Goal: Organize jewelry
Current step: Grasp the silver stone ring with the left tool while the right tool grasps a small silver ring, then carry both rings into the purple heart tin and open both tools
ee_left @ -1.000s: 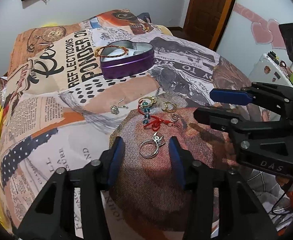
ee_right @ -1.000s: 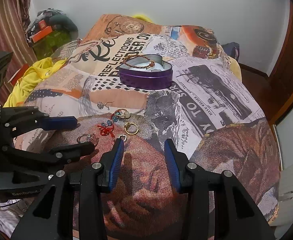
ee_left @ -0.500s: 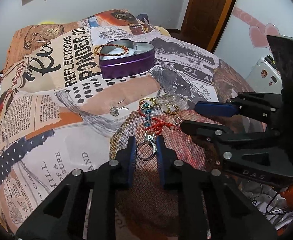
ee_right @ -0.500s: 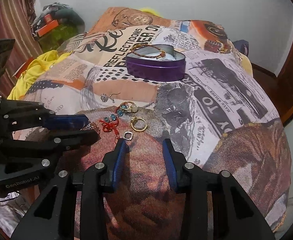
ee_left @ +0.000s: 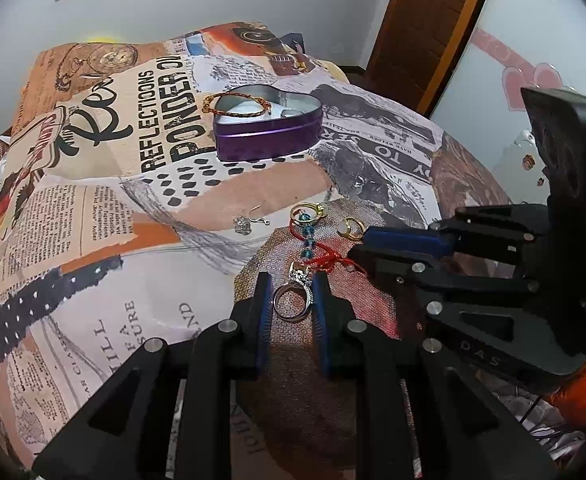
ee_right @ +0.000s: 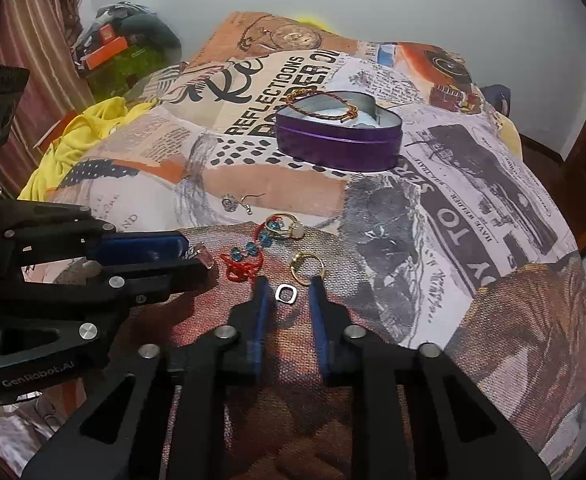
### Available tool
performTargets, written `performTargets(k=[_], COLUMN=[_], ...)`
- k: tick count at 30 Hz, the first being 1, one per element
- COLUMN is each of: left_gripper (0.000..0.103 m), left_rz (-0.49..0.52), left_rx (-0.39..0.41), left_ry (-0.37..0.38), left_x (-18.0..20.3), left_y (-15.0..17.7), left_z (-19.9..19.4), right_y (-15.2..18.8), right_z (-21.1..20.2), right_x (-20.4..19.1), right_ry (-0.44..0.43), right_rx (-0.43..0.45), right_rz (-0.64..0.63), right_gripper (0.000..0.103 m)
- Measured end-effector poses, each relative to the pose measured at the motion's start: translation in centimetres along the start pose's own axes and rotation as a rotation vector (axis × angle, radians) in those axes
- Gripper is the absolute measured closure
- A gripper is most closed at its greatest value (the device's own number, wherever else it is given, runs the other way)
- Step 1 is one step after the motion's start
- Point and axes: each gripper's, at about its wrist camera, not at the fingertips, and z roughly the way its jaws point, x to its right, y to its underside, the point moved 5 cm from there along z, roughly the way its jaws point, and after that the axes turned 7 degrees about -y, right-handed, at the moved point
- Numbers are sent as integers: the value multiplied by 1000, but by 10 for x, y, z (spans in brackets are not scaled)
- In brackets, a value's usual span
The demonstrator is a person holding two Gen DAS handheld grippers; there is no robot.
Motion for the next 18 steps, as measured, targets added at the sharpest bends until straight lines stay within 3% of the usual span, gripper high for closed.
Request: performTargets(k=[10,18], left_gripper=[84,84], left_rz=[-20,-45], left_rx=[33,108], left_ry=[-15,-24], left_x=[-3,-12], left_y=[-5,-28], left_z=[-10,-32], right_y=[-2,-15], right_z=[-6,-28], right_x=[0,8], right_ry=[-3,21], right_rx=[14,75], right_rz=[16,35], right_gripper=[93,93])
